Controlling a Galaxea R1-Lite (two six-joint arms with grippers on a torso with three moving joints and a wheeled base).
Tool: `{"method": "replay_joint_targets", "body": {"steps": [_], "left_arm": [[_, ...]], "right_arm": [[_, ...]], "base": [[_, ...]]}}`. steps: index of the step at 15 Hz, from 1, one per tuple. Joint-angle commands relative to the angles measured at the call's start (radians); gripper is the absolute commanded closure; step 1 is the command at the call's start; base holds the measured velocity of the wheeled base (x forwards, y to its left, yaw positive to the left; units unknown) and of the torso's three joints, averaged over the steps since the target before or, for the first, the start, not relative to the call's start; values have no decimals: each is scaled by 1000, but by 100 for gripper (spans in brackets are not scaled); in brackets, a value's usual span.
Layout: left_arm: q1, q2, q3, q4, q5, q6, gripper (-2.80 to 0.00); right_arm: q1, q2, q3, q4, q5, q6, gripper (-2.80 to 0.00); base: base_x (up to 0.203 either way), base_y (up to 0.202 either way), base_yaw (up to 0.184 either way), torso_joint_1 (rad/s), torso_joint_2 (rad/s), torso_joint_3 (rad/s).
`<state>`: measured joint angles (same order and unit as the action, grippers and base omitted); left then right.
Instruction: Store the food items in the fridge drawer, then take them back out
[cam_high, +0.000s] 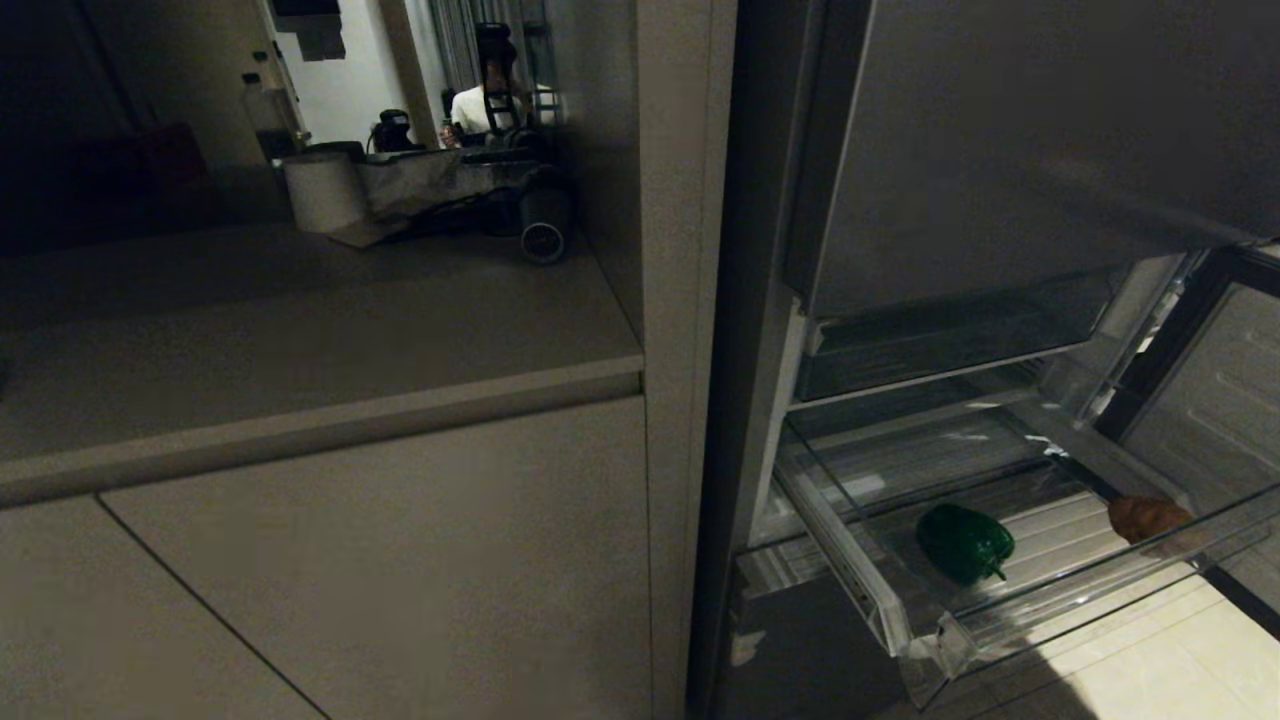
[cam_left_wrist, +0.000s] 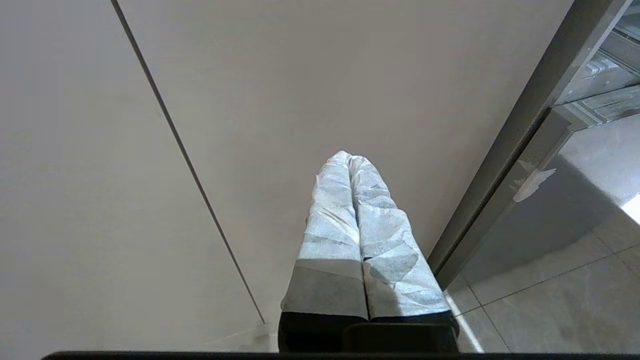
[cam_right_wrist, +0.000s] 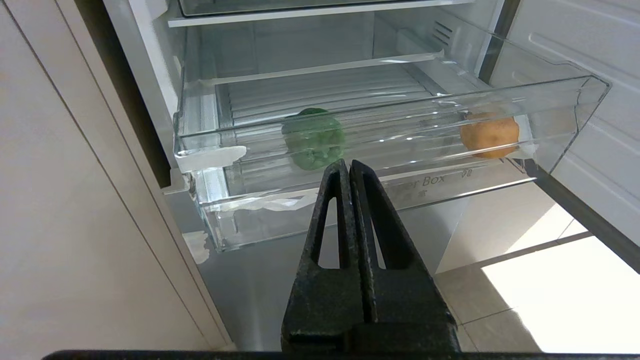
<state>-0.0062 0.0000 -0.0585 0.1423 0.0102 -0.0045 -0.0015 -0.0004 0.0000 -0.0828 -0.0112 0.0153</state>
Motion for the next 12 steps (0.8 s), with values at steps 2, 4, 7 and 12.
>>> {"method": "replay_joint_targets", "body": {"steps": [2, 4, 7, 12], "left_arm": [[0, 2, 0, 5, 1, -2, 0], [0, 2, 0, 5, 1, -2, 0], [0, 2, 0, 5, 1, -2, 0], [0, 2, 0, 5, 1, 0, 0]], "right_arm": [[0, 0, 31, -2, 0, 0, 0], [0, 0, 31, -2, -1, 0, 0], [0, 0, 31, -1, 0, 0, 0], [0, 0, 31, -1, 0, 0, 0]], "base": [[0, 0, 0, 0, 0, 0], [0, 0, 0, 0, 0, 0], [0, 0, 0, 0, 0, 0], [0, 0, 0, 0, 0, 0]]}}
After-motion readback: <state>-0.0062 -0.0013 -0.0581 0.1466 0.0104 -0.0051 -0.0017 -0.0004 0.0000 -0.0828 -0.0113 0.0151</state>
